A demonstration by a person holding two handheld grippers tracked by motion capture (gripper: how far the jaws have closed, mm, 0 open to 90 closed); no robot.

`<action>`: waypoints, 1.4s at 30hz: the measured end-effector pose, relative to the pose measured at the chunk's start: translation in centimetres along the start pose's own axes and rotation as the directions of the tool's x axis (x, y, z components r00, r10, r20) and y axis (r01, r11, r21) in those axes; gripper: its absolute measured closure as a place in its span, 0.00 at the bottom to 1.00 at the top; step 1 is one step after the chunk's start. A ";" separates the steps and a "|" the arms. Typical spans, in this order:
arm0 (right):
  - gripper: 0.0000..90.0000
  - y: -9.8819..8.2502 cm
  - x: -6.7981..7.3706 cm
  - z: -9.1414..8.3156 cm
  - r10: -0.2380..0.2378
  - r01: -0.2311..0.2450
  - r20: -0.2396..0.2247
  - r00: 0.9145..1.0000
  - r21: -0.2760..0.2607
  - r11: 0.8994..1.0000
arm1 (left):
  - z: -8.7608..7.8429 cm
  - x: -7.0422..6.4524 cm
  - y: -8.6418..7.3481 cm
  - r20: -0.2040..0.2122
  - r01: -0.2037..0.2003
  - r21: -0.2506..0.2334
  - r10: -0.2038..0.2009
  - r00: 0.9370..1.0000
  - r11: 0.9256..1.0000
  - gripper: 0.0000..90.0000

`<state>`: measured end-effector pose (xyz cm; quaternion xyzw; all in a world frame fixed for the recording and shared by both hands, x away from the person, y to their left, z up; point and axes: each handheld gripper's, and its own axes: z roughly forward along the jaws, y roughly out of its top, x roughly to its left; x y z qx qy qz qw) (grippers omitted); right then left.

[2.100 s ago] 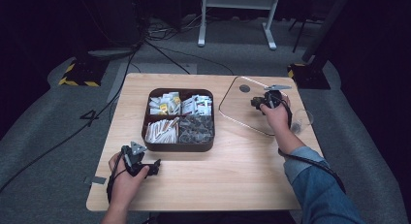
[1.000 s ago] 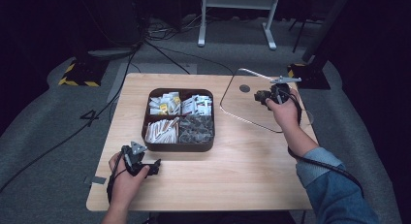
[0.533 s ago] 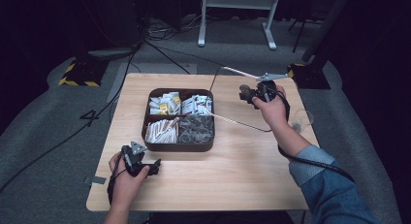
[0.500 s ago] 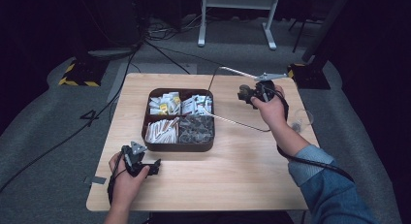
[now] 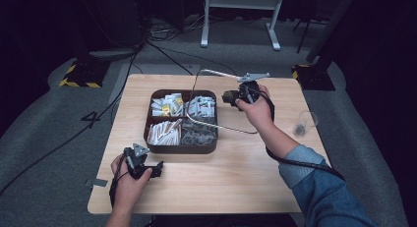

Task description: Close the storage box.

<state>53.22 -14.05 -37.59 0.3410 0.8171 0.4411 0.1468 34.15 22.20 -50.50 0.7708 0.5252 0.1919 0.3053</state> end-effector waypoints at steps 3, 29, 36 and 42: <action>0.66 0.2 0.5 0.2 -0.007 0.007 -0.006 1.000 0.003 1.000 | 0.0 0.0 0.0 0.000 -0.003 0.000 0.003 1.000 1.000 0.05; 0.66 2.7 6.4 3.7 -0.103 0.105 -0.060 0.993 0.035 0.994 | 0.1 -0.1 0.1 0.017 -0.012 0.000 0.012 1.000 1.000 0.04; 0.66 2.9 7.8 5.1 -0.115 0.119 -0.077 0.990 0.053 0.991 | 0.2 0.0 0.3 0.021 -0.021 0.007 0.021 1.000 1.000 0.03; 0.66 2.9 8.6 6.3 -0.117 0.123 -0.081 0.990 0.064 0.990 | 0.4 -0.1 0.4 0.026 -0.024 0.008 0.023 0.999 1.000 0.02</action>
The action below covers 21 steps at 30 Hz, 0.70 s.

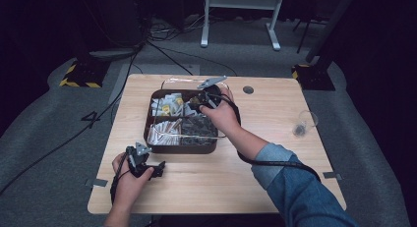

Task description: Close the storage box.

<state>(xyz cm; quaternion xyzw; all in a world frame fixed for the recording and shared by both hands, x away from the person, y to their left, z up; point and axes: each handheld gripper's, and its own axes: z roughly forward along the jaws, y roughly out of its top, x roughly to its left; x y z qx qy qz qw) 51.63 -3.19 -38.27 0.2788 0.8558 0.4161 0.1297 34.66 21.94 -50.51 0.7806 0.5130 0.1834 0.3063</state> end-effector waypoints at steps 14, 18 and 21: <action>0.66 0.0 1.8 3.3 -0.012 0.012 -0.009 1.000 0.043 0.999 | 0.0 0.0 0.0 0.002 0.004 -0.002 -0.004 1.000 1.000 0.02; 0.66 -0.2 2.0 4.1 -0.012 0.012 -0.004 1.000 0.052 0.999 | 0.0 0.0 0.0 0.002 0.004 -0.002 -0.004 1.000 1.000 0.02; 0.66 -0.4 2.1 4.6 -0.007 0.008 -0.003 1.000 0.053 0.999 | 0.0 0.0 0.0 0.001 0.001 -0.003 -0.001 1.000 1.000 0.02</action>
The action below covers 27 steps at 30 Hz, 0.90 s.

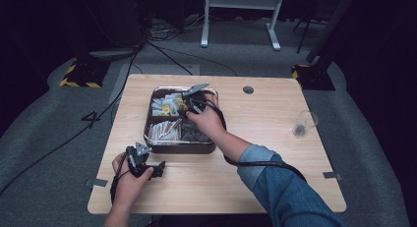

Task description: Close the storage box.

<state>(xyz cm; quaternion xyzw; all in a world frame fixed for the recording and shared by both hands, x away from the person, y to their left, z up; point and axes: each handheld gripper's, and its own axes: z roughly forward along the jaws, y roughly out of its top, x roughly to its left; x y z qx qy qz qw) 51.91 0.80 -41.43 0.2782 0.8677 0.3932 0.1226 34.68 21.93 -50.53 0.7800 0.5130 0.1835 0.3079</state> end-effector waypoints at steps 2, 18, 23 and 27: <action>0.66 -0.1 0.1 0.3 0.000 0.000 0.001 1.000 0.003 1.000 | 0.0 0.0 0.0 0.001 -0.003 0.001 0.003 1.000 1.000 0.02; 0.66 -0.4 0.5 1.6 -0.004 0.003 0.008 1.000 0.023 1.000 | 0.1 0.1 0.1 -0.001 -0.008 -0.001 0.008 1.000 1.000 0.01; 0.66 -0.6 0.4 1.9 0.002 -0.002 0.009 1.000 0.025 1.000 | 0.1 0.1 0.1 -0.001 -0.009 -0.002 0.009 1.000 1.000 0.01; 0.66 -0.6 0.4 1.9 0.006 -0.006 0.008 1.000 0.028 1.000 | 0.1 0.1 0.1 0.001 -0.008 0.000 0.008 1.000 1.000 0.01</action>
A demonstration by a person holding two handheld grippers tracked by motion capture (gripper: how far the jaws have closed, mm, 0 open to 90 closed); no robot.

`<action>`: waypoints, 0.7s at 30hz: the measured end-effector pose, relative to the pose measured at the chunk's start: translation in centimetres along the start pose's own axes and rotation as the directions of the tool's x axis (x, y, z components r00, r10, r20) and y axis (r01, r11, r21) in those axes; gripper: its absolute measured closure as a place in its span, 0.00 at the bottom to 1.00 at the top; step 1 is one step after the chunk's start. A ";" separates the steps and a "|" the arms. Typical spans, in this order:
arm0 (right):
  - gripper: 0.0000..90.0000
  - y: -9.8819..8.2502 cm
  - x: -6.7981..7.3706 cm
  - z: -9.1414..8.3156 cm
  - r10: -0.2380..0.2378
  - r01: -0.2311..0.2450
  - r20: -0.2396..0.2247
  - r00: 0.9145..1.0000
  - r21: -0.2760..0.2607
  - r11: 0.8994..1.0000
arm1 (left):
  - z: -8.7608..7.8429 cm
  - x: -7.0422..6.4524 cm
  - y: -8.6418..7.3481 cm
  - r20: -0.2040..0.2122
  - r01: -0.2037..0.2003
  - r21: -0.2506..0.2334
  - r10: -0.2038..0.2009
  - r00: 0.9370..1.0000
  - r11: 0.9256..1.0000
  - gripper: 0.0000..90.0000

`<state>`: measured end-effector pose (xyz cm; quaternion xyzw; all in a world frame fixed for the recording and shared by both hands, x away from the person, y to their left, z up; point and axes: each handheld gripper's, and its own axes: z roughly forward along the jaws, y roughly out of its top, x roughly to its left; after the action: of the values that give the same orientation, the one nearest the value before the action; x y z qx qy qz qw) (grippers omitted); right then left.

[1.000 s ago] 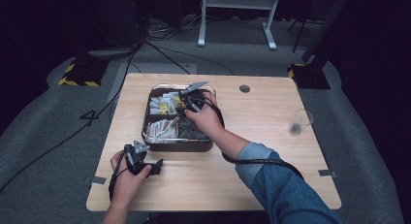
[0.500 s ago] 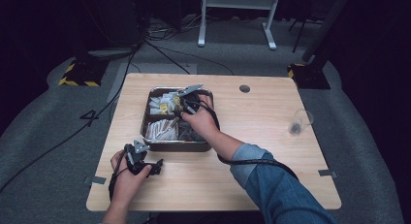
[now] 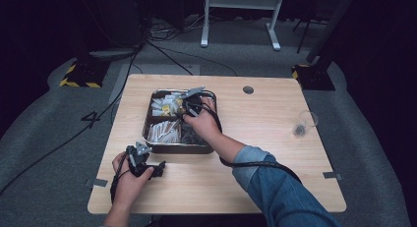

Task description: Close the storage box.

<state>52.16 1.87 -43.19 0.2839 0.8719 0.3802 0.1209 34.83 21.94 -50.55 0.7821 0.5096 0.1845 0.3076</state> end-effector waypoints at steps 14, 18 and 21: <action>0.66 -0.3 -0.3 0.0 -0.010 0.010 0.008 1.000 -0.002 1.000 | 0.0 0.0 0.0 0.000 0.000 0.000 0.000 1.000 1.000 0.01; 0.66 -0.4 -0.3 0.3 -0.016 0.016 0.015 1.000 -0.001 1.000 | 0.0 0.0 0.0 0.000 0.000 0.000 0.000 1.000 1.000 0.01; 0.66 -0.4 -0.1 0.3 -0.016 0.016 0.020 1.000 -0.001 1.000 | 0.0 0.0 0.0 0.000 0.000 0.000 0.000 1.000 1.000 0.01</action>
<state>52.24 1.75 -43.66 0.2807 0.8726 0.3770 0.1327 34.83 21.94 -50.55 0.7821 0.5096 0.1844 0.3075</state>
